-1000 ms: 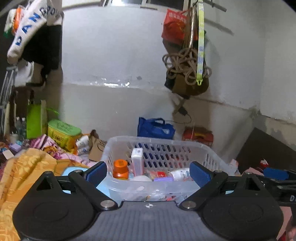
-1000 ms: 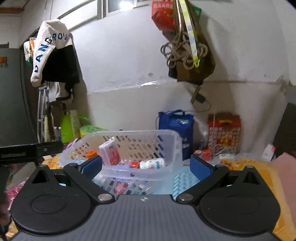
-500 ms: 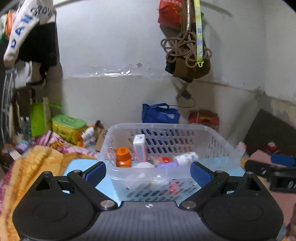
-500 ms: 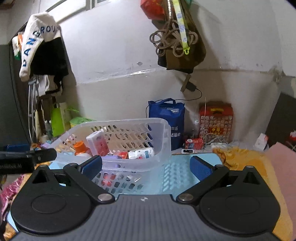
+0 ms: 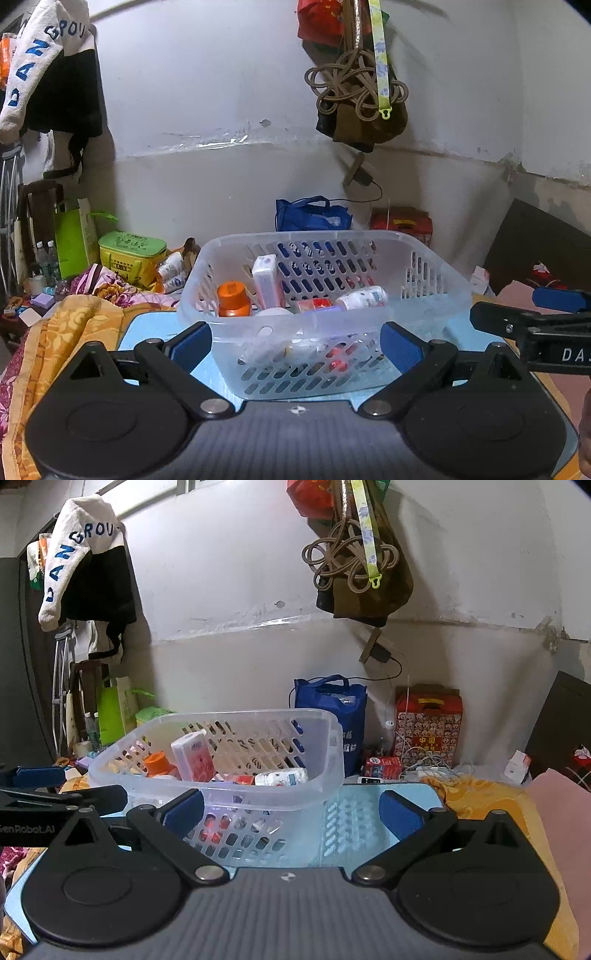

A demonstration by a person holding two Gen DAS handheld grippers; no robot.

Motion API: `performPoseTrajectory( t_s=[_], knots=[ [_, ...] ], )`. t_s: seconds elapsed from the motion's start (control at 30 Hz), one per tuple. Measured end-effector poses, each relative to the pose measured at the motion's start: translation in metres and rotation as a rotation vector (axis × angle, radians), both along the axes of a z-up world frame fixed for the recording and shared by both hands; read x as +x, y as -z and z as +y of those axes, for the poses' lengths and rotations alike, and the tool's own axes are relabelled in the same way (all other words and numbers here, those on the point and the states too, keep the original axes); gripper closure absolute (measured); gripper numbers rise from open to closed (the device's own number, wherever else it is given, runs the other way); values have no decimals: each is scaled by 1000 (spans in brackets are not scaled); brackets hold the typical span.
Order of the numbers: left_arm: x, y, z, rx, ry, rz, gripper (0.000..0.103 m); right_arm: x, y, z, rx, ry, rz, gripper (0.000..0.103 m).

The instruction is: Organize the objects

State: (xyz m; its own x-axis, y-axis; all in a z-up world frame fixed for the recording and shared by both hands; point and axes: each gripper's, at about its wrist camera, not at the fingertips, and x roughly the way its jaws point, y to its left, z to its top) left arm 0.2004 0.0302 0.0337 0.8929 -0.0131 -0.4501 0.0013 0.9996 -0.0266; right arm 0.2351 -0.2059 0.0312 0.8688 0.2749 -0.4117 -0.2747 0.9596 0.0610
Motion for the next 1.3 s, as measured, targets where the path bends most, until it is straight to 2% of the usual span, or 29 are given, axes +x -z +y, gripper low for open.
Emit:
performPoseTrajectory(
  t_s=[0.6, 1.3],
  knots=[
    [0, 5, -2, -25, 6, 6, 4, 1, 2, -1, 30, -11, 27, 0],
    [-1, 5, 7, -67, 9, -7, 4, 1, 2, -1, 3, 14, 13, 0]
  ],
)
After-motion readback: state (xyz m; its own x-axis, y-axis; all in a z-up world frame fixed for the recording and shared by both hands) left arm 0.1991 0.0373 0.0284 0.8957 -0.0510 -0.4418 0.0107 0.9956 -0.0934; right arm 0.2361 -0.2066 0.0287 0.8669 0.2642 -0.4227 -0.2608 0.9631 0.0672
